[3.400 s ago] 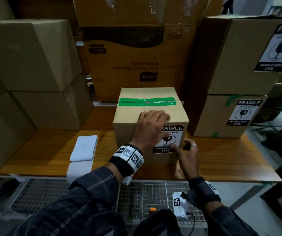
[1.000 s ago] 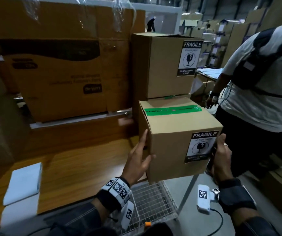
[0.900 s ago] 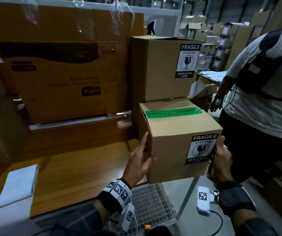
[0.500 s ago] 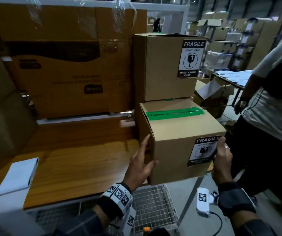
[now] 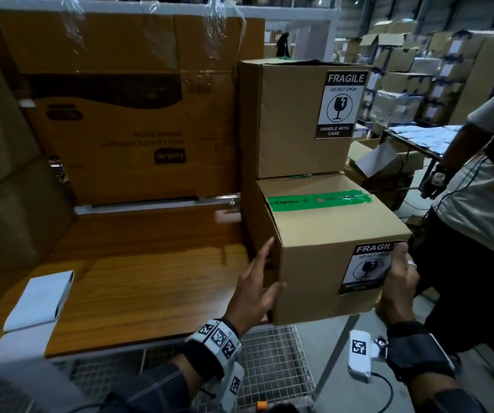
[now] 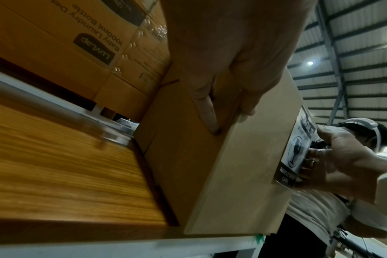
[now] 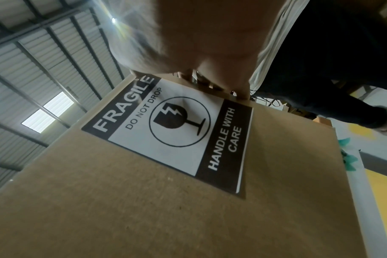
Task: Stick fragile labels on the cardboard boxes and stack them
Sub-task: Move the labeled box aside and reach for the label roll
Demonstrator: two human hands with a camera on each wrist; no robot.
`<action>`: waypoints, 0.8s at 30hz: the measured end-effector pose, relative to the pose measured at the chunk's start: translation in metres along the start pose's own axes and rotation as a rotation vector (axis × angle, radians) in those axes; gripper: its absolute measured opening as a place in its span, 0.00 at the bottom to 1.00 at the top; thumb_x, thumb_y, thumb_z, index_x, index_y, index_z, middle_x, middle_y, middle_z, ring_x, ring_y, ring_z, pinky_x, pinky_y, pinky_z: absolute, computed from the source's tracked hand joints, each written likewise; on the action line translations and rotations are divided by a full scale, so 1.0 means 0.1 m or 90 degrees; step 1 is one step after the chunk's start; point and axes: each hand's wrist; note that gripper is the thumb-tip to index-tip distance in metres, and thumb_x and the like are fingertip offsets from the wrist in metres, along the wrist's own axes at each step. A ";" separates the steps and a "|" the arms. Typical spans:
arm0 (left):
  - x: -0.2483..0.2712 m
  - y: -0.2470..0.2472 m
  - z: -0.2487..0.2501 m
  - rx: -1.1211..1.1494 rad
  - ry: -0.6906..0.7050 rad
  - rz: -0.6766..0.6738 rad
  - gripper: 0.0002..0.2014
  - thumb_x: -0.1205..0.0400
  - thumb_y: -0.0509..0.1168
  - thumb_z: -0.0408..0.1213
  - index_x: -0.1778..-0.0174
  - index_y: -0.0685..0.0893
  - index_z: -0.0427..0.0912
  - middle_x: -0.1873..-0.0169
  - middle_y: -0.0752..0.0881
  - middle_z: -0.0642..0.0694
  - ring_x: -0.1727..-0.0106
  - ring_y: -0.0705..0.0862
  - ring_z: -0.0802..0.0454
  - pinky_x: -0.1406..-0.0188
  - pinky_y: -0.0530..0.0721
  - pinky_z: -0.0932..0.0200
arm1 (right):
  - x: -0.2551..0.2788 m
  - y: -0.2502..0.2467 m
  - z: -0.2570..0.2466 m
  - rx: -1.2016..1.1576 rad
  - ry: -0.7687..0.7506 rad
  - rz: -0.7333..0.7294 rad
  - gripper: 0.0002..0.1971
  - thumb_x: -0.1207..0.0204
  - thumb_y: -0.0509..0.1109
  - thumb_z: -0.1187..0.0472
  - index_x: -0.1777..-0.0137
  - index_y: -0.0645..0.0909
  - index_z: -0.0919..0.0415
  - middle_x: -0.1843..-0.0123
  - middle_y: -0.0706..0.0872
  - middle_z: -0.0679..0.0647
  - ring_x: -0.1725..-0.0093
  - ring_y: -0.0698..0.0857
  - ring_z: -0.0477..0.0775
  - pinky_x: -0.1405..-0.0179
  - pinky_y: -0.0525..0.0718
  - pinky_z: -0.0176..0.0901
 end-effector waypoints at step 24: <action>0.66 -1.26 -0.66 -0.070 -0.123 0.104 0.36 0.17 0.74 0.48 0.16 0.64 0.62 0.29 0.82 0.51 0.36 0.84 0.68 0.51 0.86 0.72 | 1.28 -0.10 0.69 0.233 0.072 0.035 0.08 0.12 0.67 0.48 0.44 0.84 0.51 0.42 0.87 0.59 0.41 0.84 0.60 0.35 0.80 0.57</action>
Point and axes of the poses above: each hand's wrist, its own x-axis away from the middle knuckle, its own y-axis out of the palm, z = x × y
